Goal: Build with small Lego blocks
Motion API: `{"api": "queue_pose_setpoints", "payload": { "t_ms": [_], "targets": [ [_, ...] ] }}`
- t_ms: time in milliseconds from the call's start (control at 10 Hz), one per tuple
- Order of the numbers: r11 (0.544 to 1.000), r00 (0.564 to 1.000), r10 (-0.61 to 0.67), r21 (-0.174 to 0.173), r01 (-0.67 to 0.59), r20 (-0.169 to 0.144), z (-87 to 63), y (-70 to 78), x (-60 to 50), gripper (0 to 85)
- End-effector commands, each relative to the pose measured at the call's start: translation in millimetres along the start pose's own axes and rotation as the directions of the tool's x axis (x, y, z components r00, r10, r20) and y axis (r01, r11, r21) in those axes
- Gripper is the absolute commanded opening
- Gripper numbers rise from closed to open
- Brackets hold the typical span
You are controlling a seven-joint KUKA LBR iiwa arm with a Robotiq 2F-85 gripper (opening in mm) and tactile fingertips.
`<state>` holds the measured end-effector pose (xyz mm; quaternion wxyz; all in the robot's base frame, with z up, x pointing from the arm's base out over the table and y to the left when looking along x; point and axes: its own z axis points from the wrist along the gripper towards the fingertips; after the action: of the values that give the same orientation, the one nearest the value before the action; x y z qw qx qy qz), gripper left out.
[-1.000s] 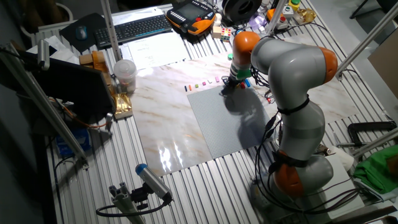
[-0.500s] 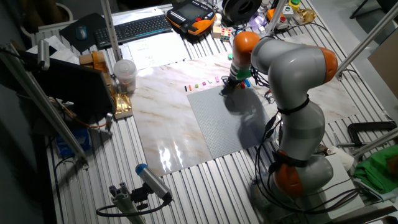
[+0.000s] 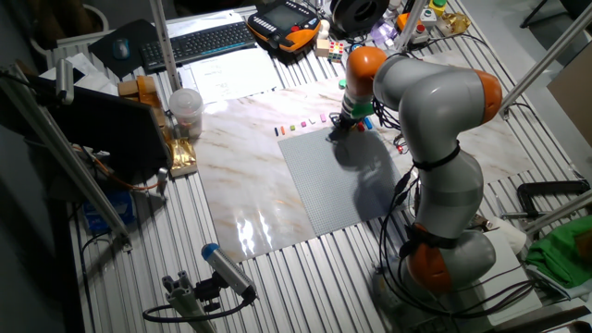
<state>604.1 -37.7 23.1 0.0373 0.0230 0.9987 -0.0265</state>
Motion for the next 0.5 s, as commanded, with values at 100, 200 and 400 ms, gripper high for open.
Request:
{"api": "queue_pose_setpoints", "payload": {
  "t_ms": [100,200,400],
  "targets": [
    [1.0,1.0,-0.003,0.003,0.003,-0.001,-1.5,0.2,-0.5,34.0],
    [1.0,1.0,-0.003,0.005,0.003,-0.001,-2.3,0.1,-0.8,33.7],
    [1.0,1.0,-0.005,0.014,0.005,-0.006,-6.8,0.3,-2.0,33.7]
  ]
}}
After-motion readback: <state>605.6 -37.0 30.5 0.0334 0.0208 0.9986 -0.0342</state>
